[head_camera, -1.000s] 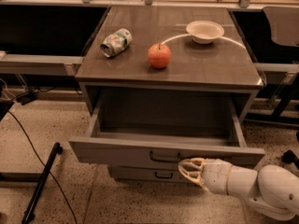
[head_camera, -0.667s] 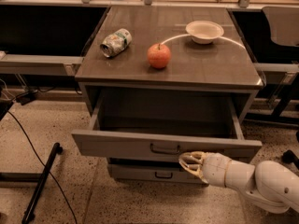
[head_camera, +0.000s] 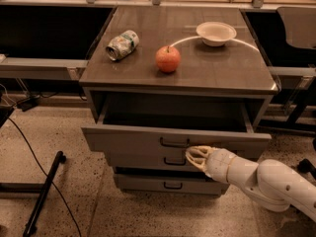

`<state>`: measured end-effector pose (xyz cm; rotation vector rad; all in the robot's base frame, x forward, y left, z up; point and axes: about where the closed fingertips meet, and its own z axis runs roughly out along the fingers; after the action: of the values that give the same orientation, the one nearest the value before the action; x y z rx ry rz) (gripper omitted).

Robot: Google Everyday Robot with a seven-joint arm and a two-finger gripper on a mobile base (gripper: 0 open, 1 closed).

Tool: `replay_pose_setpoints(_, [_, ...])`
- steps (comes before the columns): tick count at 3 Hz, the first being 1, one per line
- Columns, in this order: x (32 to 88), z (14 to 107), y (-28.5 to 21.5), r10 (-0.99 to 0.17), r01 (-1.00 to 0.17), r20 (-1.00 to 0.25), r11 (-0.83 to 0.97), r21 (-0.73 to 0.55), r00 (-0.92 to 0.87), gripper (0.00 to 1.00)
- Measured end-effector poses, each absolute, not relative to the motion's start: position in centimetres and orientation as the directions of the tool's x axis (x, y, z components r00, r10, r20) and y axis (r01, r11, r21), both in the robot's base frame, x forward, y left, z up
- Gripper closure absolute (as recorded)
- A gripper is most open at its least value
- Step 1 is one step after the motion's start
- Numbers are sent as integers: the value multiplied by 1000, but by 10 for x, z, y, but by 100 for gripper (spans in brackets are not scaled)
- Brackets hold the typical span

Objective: Close top drawer

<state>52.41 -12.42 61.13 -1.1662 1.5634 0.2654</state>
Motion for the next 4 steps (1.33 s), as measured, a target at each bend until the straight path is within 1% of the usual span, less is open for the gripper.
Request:
replay_pose_setpoints(2, [596,628,-109,-516,-748,-854,542,-384,64,100])
replay_pose_setpoints(3, [615,633,-105,-512,-754,-857,542,-371,55,100])
replay_pose_setpoints(4, [608,622,-112,-500,-784,-866,530,-322,17,100])
